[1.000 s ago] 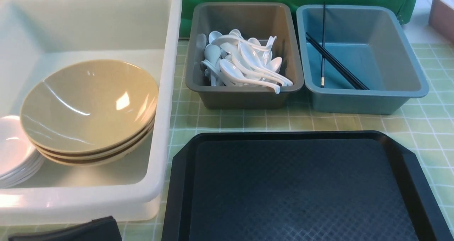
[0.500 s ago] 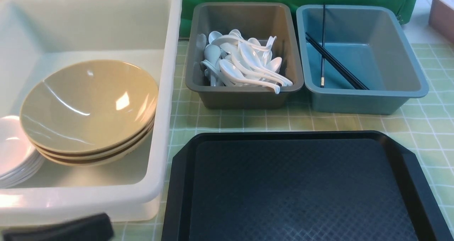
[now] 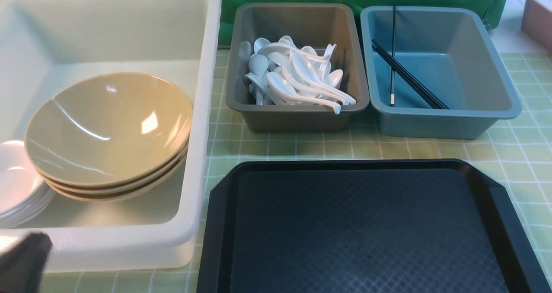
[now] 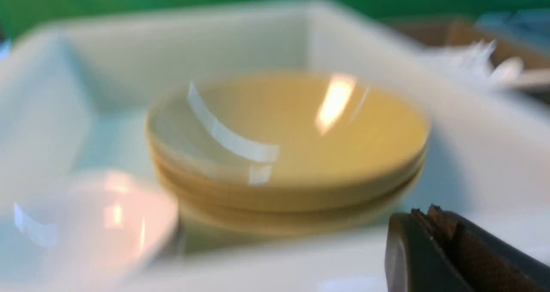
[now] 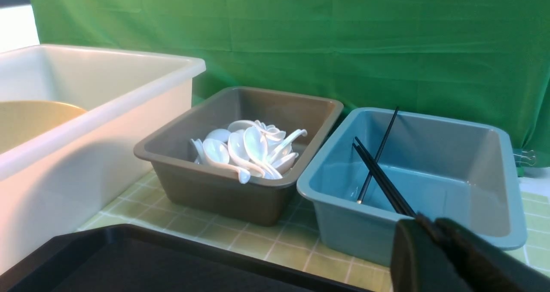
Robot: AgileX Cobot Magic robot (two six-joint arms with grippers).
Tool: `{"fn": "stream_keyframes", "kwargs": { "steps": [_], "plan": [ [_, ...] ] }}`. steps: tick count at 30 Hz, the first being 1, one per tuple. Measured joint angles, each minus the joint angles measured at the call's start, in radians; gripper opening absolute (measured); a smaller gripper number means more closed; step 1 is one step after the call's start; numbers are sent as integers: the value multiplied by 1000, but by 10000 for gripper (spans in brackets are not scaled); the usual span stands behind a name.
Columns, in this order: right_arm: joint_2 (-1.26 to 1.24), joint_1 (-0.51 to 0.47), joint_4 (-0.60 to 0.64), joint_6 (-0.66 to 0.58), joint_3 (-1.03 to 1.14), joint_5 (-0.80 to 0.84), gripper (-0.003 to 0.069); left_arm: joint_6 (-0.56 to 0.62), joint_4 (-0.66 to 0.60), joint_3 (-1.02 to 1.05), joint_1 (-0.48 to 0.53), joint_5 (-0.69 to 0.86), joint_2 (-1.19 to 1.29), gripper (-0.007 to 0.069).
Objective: On green table put chopsticks spoon bowls plates into blue grey white boxes.
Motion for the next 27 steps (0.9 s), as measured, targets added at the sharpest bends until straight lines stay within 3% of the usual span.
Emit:
{"fn": "stream_keyframes", "kwargs": {
  "steps": [4,27],
  "plan": [
    [0,0,0,0,0,0,47,-45,-9,7,24,-6,-3,-1],
    [0,0,0,0,1,0,47,-53,-15,7,56,1,-8,-1]
  ]
}}
